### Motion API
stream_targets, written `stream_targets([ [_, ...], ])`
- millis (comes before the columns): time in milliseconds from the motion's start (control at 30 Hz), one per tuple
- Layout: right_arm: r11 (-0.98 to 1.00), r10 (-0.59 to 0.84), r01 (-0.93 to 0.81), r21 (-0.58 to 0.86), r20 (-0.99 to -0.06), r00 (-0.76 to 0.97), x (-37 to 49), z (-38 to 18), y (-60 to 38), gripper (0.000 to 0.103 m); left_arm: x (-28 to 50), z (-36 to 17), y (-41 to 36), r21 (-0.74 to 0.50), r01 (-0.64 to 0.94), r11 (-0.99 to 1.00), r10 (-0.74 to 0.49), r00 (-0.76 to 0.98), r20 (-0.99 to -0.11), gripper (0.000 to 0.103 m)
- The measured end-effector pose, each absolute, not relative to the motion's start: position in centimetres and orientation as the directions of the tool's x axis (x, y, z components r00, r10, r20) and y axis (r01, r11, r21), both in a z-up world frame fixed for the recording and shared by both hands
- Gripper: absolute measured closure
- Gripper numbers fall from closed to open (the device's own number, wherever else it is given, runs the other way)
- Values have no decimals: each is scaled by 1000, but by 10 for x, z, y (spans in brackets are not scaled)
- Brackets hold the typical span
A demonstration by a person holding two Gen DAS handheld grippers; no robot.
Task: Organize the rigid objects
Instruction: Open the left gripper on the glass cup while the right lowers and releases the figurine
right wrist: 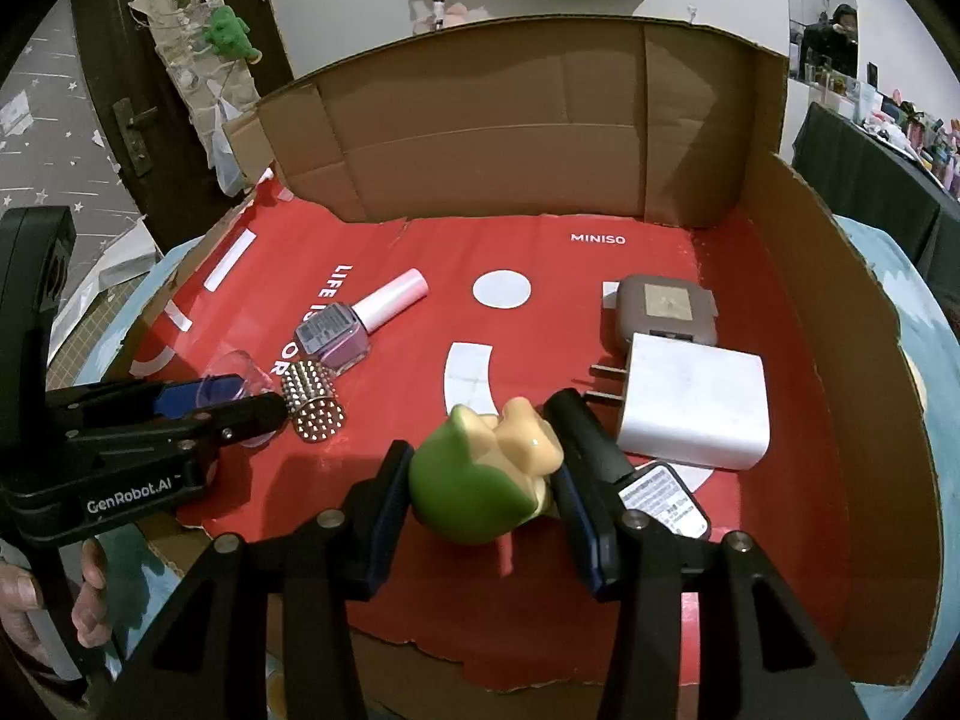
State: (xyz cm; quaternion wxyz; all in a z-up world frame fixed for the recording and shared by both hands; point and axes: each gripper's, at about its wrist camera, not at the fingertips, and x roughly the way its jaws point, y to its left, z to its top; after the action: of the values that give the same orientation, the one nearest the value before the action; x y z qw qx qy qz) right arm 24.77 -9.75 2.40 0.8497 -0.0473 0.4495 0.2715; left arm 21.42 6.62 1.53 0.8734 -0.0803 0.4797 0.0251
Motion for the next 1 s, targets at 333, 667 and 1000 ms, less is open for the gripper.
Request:
stream_targets([
  [333,849,423,-498,173,-789,446,249,24,-96,53,217,13,64,-100,-123,987,-19,533,-846,63],
  [667,851,429,-491,188,-788,442,248,24,-99,53,216,15,67,-109,-136,985,-20,532,-847,47],
  [1000,852,437,-487,195,-777,453,243,27,-102,47,207,24,61,-102,-133,986,-14,545,-838,31],
])
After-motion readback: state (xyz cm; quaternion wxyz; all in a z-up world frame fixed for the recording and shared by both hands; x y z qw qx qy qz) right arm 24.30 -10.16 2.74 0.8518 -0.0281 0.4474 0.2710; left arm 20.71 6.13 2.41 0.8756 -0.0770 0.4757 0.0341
